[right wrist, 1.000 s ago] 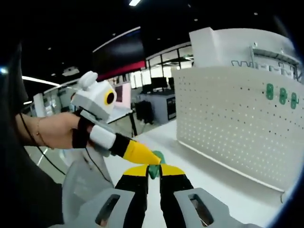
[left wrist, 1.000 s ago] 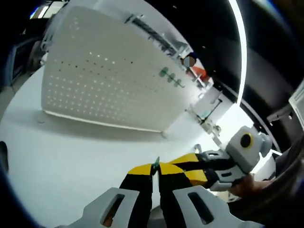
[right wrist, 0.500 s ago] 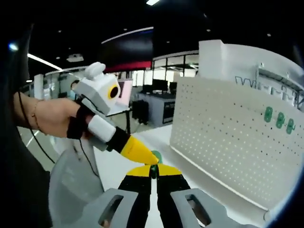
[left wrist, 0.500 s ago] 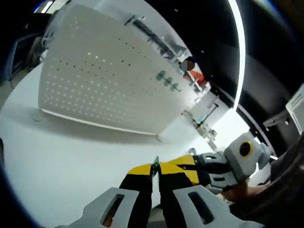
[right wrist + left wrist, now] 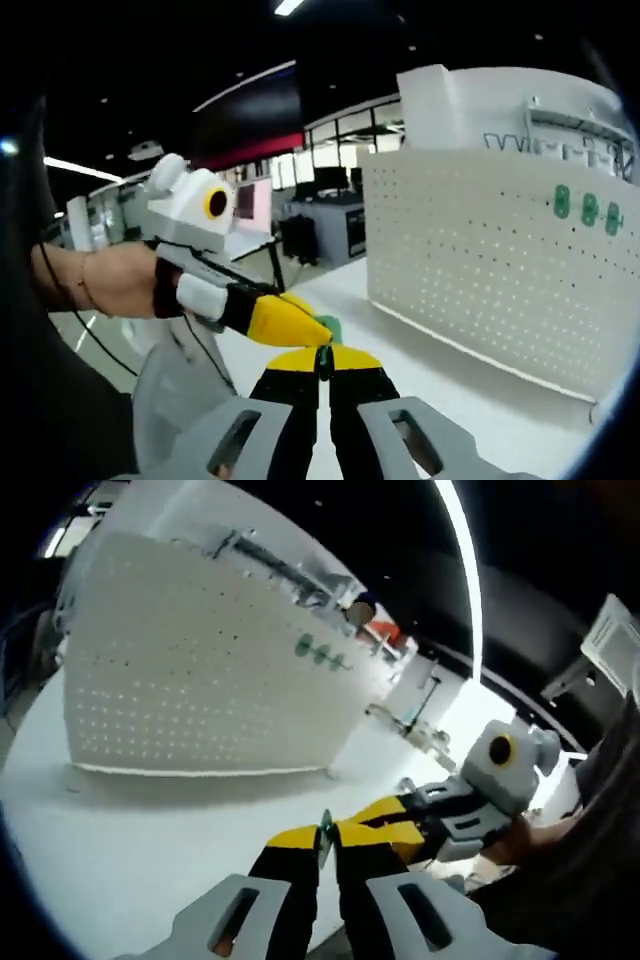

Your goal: Insert the hook assembly into the mounting plate slot until the hook locks in place.

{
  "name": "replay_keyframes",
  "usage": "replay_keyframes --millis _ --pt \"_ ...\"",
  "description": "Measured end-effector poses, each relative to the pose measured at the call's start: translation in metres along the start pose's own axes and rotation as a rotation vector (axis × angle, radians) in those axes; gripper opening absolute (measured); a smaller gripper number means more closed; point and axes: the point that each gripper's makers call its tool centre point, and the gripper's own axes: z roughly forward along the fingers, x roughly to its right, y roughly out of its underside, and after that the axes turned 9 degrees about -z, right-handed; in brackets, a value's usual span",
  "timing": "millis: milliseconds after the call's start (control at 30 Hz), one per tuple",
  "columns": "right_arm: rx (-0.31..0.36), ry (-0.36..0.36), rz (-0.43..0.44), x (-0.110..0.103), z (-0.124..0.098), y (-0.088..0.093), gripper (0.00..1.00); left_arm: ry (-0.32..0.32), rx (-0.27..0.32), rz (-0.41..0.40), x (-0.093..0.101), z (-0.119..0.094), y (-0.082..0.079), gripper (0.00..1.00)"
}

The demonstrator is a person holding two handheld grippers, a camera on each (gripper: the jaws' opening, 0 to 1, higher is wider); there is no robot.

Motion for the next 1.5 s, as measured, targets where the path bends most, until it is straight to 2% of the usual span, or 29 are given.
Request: replay_keyframes --millis 67,100,167,233,267,333,400,467,533,667,967,1100,1200,1367,1500 --pt "0.002 0.006 -0.015 0.001 0.0 0.0 0.0 -0.007 0.004 0.081 0.002 0.001 -0.002 0.05" --pt "0.0 0.009 -0.021 0.002 -0.001 0.0 0.0 -0.022 -0.006 0.162 0.002 0.001 -0.003 0.05" --pt "-0.001 0.01 -0.021 0.003 -0.001 0.0 0.0 -0.042 -0.026 0.241 0.002 0.002 -0.002 0.05" --pt "0.005 0.013 -0.018 0.003 -0.002 0.0 0.0 -0.051 -0.034 0.287 0.003 0.002 -0.003 0.05" --pt "0.005 0.019 -0.013 0.005 -0.003 -0.001 0.0 -0.054 -0.041 0.322 0.004 0.002 -0.002 0.08" --pt "0.0 0.027 -0.014 0.008 -0.004 0.001 0.0 -0.085 -0.021 0.342 -0.001 0.001 -0.006 0.14" --pt "0.005 0.039 0.005 0.014 -0.006 0.001 0.0 -0.078 -0.008 0.295 -0.002 0.001 -0.008 0.25" --pt "0.008 0.051 0.022 0.019 -0.008 0.001 0.0 -0.076 -0.006 0.289 -0.003 0.001 -0.009 0.35" --pt "0.014 0.061 0.028 0.022 -0.01 -0.001 0.0 -0.082 -0.017 0.292 -0.004 0.002 -0.006 0.38" --pt "0.035 0.075 0.058 0.028 -0.014 -0.007 0.0 -0.089 -0.022 0.302 -0.005 0.003 -0.003 0.38" --pt "0.052 0.054 0.109 0.022 -0.013 -0.013 0.0 -0.119 -0.024 0.288 -0.01 0.007 -0.004 0.32" --pt "0.049 0.035 0.116 0.017 -0.01 -0.013 0.0 -0.111 -0.029 0.286 -0.007 0.009 -0.002 0.29" --pt "0.048 0.029 0.114 0.014 -0.008 -0.014 0.0 -0.096 -0.021 0.281 -0.004 0.009 -0.003 0.23" --pt "0.051 0.023 0.125 0.013 -0.008 -0.015 0.0 -0.074 -0.025 0.271 -0.001 0.009 -0.002 0.07" --pt "0.049 0.019 0.13 0.012 -0.007 -0.016 0.0 -0.07 -0.02 0.243 -0.001 0.008 -0.001 0.06"
